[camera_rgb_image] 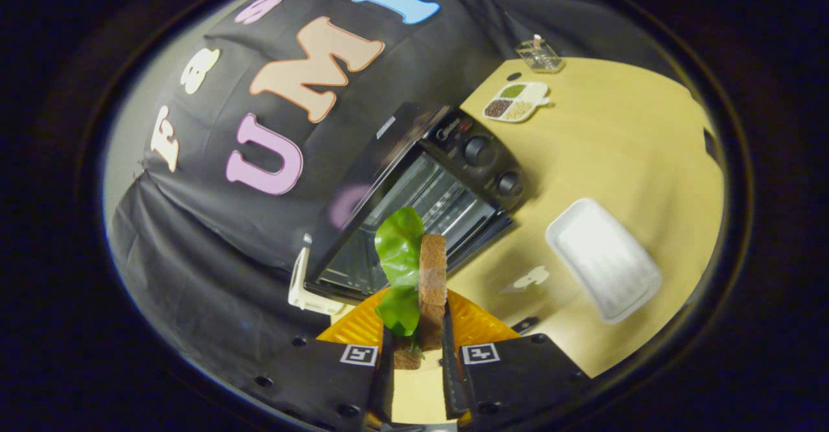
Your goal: Open the toaster oven, put the food inside, and close the toaster oven door.
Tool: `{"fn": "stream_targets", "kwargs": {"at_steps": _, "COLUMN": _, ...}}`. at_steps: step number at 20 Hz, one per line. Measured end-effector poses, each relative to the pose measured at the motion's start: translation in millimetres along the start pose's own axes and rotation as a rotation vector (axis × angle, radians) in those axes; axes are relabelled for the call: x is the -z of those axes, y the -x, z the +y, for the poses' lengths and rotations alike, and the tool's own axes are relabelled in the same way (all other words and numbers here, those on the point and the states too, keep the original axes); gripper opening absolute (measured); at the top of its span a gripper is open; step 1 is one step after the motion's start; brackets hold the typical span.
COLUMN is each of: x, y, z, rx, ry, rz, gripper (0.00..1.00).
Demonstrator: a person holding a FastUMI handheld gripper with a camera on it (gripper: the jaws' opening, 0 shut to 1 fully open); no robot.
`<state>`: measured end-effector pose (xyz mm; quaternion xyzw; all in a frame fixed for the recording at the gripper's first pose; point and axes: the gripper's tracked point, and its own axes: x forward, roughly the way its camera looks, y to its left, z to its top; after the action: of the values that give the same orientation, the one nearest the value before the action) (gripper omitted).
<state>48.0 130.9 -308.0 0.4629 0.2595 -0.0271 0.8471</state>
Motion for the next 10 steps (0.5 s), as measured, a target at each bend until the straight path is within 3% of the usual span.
{"fn": "stream_targets", "kwargs": {"at_steps": 10, "x": 14.3, "y": -73.5, "z": 46.5, "rx": -0.078, "ry": -0.248, "rz": -0.086, "gripper": 0.33}}
